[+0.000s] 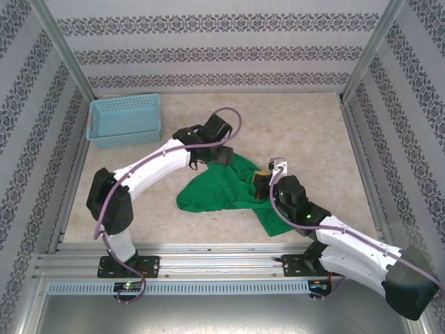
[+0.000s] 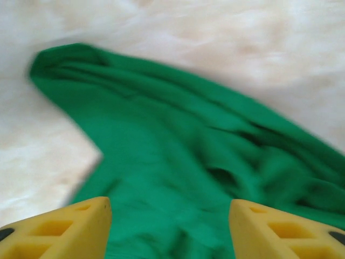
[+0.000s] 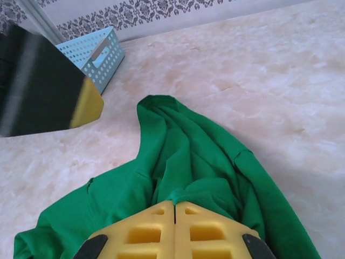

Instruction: Fold the inside-out t-shirt

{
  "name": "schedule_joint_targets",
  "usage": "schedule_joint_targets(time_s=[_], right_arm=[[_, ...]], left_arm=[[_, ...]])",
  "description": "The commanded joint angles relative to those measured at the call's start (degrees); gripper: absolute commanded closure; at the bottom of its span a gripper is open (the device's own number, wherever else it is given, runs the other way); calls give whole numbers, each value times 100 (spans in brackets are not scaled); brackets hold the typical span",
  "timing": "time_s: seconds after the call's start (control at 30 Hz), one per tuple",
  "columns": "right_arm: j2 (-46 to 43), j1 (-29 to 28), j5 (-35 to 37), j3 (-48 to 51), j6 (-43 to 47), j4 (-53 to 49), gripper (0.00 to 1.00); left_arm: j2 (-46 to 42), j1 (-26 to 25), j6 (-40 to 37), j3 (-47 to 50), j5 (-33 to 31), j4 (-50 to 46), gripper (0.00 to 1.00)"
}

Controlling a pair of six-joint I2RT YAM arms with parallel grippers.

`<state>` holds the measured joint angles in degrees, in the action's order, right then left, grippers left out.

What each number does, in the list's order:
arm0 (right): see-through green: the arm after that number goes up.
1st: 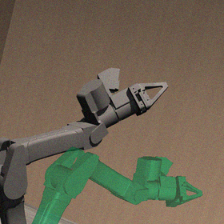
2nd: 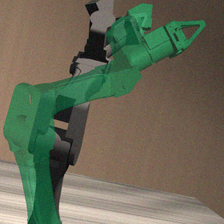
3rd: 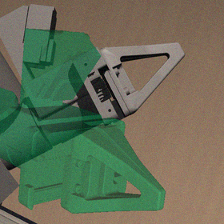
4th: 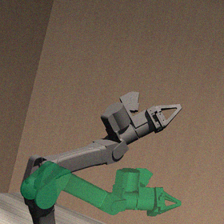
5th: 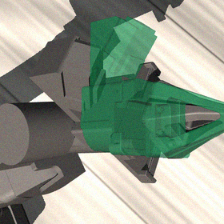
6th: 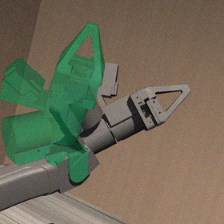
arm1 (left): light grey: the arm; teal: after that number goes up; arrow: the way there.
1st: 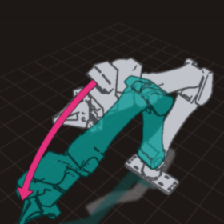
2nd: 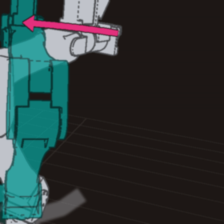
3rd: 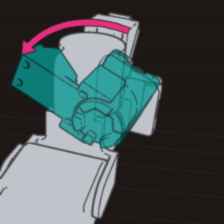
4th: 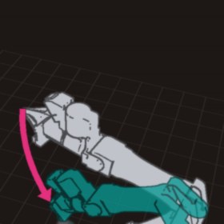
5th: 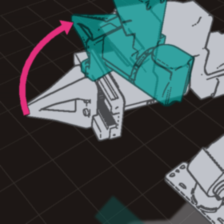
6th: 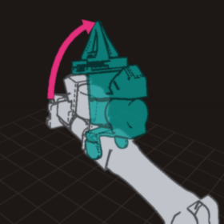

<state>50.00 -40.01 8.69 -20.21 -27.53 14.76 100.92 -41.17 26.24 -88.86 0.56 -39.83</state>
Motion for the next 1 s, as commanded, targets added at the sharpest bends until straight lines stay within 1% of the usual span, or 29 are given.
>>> schedule_joint_targets(time_s=[0.0,0.13,0.23,0.33,0.4,0.47,0.53,0.57,0.63,0.7,0.77,0.8,0.87,0.9,0.97], right_arm=[[-74,-131,-138,17,-65,281,100],[-306,-232,93,222,-58,145,100],[-449,-229,367,196,-54,-126,100],[-476,-163,681,88,-107,-466,100],[-478,-47,698,87,-138,-547,100],[-457,76,661,-91,-164,-527,100],[-385,205,650,-232,-157,-565,100],[-330,285,634,-340,-119,-605,100],[-235,543,519,-668,-19,-741,100],[-228,848,308,-1129,160,-979,100],[-387,1156,152,-1607,368,-1279,100],[-490,1289,102,-1771,429,-1406,100],[-748,1582,-74,-2012,515,-1662,100],[-876,1682,-174,-2051,529,-1771,100],[-1080,1777,-455,-1977,485,-2002,100]], left_arm=[[146,-267,431,363,797,882,38],[625,-422,668,368,1071,1043,38],[892,-420,775,421,966,1009,48],[1019,-369,786,472,787,890,62],[1031,-277,815,564,869,947,73],[973,-157,837,622,831,960,88],[858,3,838,626,740,972,98],[773,127,827,597,718,971,100],[591,420,770,445,685,946,100],[367,790,705,253,475,907,100],[150,1246,683,93,169,893,100],[66,1474,723,72,117,902,100],[-204,1952,938,214,314,1080,100],[-342,2102,1005,351,429,1237,100],[-646,2181,964,643,586,1582,100]])
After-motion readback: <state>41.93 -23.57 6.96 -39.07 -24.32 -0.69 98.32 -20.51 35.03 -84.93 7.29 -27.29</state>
